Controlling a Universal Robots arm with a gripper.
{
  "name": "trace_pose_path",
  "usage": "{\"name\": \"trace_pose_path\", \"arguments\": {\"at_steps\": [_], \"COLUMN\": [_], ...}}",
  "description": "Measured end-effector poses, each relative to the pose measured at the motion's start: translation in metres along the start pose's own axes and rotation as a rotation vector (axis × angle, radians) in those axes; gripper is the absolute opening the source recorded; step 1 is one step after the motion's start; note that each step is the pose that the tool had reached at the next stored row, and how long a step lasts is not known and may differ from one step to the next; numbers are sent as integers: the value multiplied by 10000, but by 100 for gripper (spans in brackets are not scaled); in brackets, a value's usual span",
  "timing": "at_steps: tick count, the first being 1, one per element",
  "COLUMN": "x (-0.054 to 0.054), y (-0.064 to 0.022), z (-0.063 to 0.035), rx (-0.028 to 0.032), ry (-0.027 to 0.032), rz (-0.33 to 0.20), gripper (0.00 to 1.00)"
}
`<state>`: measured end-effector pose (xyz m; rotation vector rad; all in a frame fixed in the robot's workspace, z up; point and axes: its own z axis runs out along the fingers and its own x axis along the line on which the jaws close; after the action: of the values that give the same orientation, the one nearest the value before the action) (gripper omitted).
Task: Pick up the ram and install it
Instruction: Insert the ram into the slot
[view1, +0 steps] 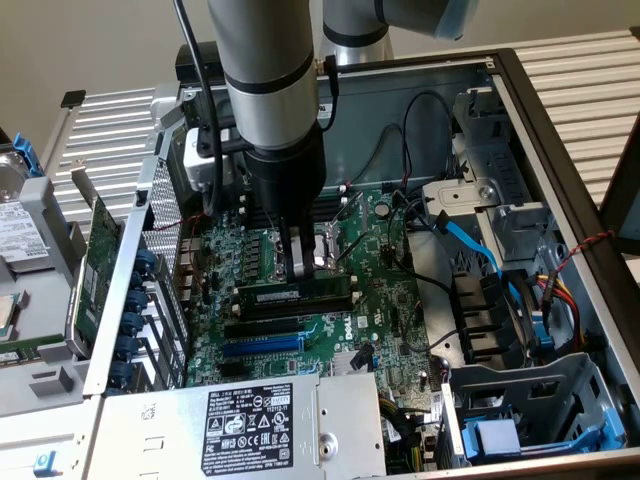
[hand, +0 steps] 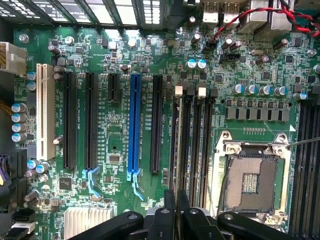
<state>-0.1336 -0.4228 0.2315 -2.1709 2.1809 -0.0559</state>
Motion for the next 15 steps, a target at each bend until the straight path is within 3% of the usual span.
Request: {"name": "trace_pose_path", "arguments": {"at_steps": [15], "x": [-4], "y": [3], "z": [23], "rx": [0], "ry": [1], "rz": [1], "gripper": [13]}}
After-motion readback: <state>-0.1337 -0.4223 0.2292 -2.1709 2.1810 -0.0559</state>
